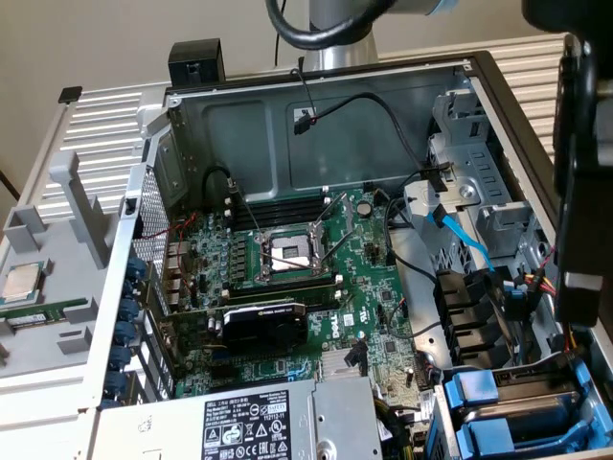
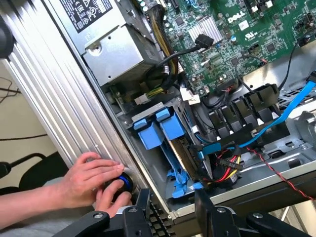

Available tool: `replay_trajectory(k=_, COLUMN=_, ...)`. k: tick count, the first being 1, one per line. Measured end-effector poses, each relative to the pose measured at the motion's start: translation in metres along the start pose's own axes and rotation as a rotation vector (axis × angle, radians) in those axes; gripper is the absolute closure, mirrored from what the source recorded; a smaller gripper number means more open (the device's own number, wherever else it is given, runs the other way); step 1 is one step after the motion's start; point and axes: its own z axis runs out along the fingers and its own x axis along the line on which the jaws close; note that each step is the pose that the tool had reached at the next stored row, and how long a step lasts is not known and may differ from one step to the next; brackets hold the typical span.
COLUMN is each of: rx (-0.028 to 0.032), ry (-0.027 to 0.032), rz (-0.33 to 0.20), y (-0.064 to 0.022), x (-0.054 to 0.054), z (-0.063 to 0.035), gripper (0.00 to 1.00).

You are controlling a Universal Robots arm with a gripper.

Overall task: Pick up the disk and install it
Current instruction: 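Insert the first disk wire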

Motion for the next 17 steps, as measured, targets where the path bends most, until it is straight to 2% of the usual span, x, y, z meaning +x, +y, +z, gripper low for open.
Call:
replay_trajectory(k=5, rx=-0.0055, ry=0.0009, rz=-0.001, y=-0.0055, x=0.011, z=0.0029, gripper=0.51)
replay_trajectory(k=7, rx=-0.0105, ry=-0.0033, rz=-0.001, y=-0.0079, x=0.015, z=0.0040, gripper=0.51)
replay_trajectory(k=10, rx=-0.0208, ry=-0.0148, rz=-0.001, y=-0.0107, x=0.020, z=0.0050, gripper=0.51)
replay_trajectory(k=11, rx=-0.0265, ry=-0.0211, rz=0.000, y=-0.0113, x=0.021, z=0.0053, gripper=0.51)
replay_trajectory(k=12, rx=-0.0335, ry=-0.0297, rz=-0.001, y=-0.0115, x=0.022, z=0.0054, gripper=0.51)
replay_trajectory(k=16, rx=-0.0648, ry=-0.0725, rz=-0.012, y=-0.0117, x=0.022, z=0.0052, gripper=0.51)
replay_trajectory(k=17, rx=-0.0692, ry=-0.0780, rz=-0.020, y=-0.0116, x=0.022, z=0.0052, gripper=0.51)
